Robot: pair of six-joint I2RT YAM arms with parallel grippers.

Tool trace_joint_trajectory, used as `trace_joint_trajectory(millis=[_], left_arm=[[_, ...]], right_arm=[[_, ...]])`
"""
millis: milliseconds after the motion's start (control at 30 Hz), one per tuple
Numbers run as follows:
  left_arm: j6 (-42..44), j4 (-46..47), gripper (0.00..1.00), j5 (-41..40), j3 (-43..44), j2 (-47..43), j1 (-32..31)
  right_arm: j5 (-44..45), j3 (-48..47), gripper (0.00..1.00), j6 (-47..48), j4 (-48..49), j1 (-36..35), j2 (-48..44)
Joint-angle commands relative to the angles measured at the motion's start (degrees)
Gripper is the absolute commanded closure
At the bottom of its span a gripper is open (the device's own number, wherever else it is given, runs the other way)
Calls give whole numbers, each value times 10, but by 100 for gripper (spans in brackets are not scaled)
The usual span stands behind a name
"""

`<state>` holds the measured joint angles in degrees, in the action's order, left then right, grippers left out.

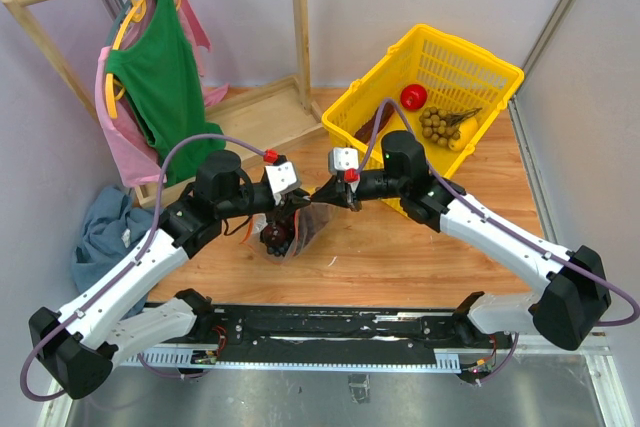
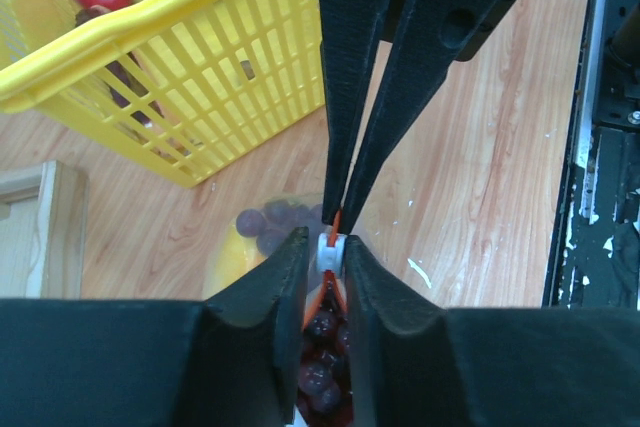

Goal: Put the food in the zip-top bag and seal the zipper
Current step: Zip the zipper food storage bag at the center of the board.

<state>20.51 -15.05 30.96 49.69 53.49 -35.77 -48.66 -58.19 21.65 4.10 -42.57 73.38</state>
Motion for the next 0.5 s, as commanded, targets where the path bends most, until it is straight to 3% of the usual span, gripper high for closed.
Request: trace_joint_trajectory(millis=[0,133,333,467], left_arm=[[-2,15,87,6,5,3,1],[1,4,99,6,5,1,1],[4,-2,100,-5,3,-9,1],[4,-1,100,-6,5,-9,1]], right_arm=[[27,13,99,-22,49,7,-19],[81,22,99,-38,69,7,-28],[160,38,99,-53,88,8,-45],[109,35,99,-43,77,9,-47]])
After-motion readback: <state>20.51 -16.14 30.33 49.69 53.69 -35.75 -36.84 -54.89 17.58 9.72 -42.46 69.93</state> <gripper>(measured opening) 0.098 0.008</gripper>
